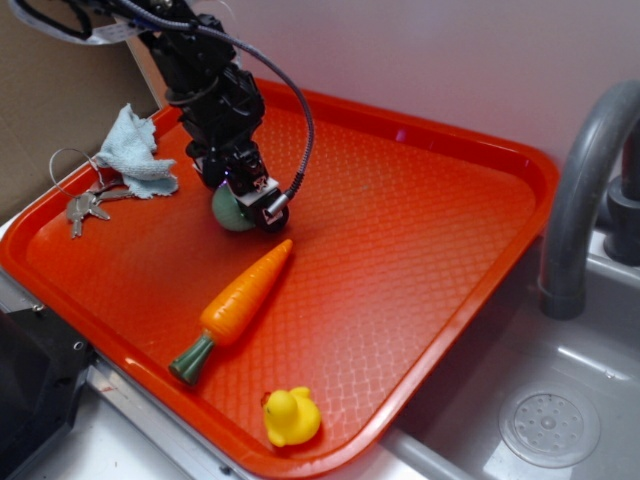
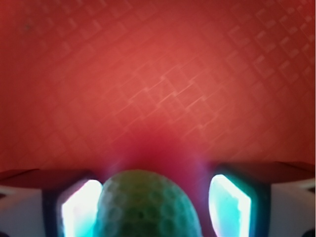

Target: Grab the green ball.

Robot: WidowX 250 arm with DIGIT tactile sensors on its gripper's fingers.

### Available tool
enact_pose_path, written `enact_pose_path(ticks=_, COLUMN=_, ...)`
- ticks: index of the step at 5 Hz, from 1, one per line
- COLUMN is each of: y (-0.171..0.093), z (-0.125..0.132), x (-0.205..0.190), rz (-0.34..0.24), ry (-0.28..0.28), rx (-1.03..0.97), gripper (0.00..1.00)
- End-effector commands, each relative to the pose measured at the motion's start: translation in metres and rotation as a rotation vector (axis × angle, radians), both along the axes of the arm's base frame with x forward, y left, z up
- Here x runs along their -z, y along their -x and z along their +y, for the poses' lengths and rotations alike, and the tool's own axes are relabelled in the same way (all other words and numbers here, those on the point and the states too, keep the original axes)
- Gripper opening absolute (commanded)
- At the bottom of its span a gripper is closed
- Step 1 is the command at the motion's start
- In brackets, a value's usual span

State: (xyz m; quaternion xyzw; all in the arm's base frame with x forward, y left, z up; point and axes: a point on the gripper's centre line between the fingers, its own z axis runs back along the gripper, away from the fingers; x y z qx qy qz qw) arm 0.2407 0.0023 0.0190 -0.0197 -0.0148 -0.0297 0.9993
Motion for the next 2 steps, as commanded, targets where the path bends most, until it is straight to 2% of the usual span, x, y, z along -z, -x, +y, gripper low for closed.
enact_pose_path(ticks=1, y=0.026, z=-0.011, x=-0.096, rz=-0.102, ry=-0.025, rx=0.002, gripper=0.0)
enact_pose_path(ticks=2, y=0.03, z=-0.005, x=-0.145, rz=-0.121, ry=-0.028, rx=-0.071, gripper=0.0)
